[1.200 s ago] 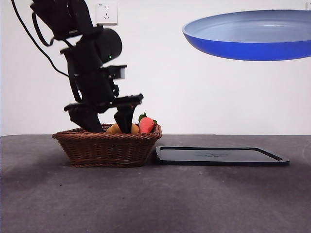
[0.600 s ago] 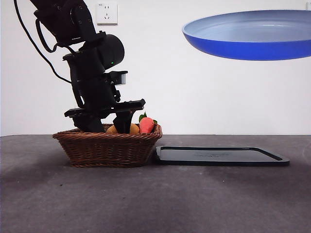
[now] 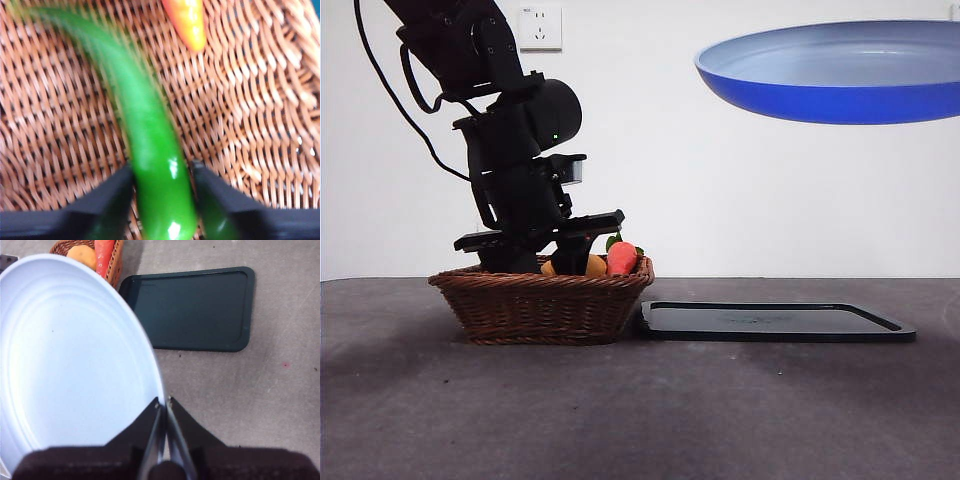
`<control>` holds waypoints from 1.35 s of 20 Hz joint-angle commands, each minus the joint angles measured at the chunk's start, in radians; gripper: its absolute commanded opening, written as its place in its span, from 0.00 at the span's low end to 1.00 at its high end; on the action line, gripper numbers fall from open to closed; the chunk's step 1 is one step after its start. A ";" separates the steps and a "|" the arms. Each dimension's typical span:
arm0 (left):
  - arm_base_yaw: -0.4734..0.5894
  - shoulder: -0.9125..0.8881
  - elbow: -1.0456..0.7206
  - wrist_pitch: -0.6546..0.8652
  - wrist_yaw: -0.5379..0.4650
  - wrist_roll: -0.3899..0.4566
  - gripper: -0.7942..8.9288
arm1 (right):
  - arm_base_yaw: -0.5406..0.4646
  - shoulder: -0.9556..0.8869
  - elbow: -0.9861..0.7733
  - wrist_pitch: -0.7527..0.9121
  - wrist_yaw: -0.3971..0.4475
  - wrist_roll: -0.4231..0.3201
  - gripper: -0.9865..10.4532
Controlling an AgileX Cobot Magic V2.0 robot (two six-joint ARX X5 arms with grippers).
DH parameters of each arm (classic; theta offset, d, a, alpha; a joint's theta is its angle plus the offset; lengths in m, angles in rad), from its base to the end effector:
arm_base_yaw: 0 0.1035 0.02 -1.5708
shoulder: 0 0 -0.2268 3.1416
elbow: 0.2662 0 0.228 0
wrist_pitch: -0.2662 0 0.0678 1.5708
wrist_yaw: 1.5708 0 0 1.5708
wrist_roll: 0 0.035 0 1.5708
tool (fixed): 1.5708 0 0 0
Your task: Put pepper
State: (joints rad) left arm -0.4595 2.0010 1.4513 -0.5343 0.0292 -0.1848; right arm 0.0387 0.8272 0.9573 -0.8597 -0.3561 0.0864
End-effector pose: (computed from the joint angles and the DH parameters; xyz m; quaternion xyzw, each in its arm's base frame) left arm 0.3415 -0.1701 0.1550 0.0330 0.5209 -0.1599 0.8378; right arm 0.1512 0.0181 0.2914 0.0959 0.3599 0.1678 0.9128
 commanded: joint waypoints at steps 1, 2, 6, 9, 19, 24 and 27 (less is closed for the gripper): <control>-0.006 0.028 0.023 -0.017 -0.001 -0.007 0.18 | 0.000 0.003 0.023 0.018 -0.005 0.009 0.09; -0.005 0.028 0.023 -0.026 -0.001 -0.007 0.18 | 0.000 0.003 0.023 0.018 -0.005 0.010 0.09; -0.003 0.007 0.023 -0.043 -0.002 -0.007 0.18 | 0.000 0.004 0.023 0.017 -0.006 0.010 0.09; -0.004 -0.046 0.023 -0.048 -0.002 -0.006 0.18 | 0.000 0.008 0.023 0.017 -0.006 0.010 0.09; -0.040 -0.360 0.023 -0.092 0.092 0.005 0.18 | 0.000 0.243 0.022 0.077 -0.011 0.039 0.09; -0.182 -0.421 0.023 -0.103 0.237 0.006 0.18 | 0.002 0.435 0.022 0.185 -0.045 0.117 0.09; -0.299 -0.387 0.022 -0.098 0.224 0.039 0.18 | 0.002 0.492 0.022 0.227 -0.091 0.158 0.09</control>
State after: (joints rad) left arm -0.7437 1.5917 1.4555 -0.6403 0.2504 -0.1669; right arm 0.0387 1.3132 0.9573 -0.6460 -0.4366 0.2184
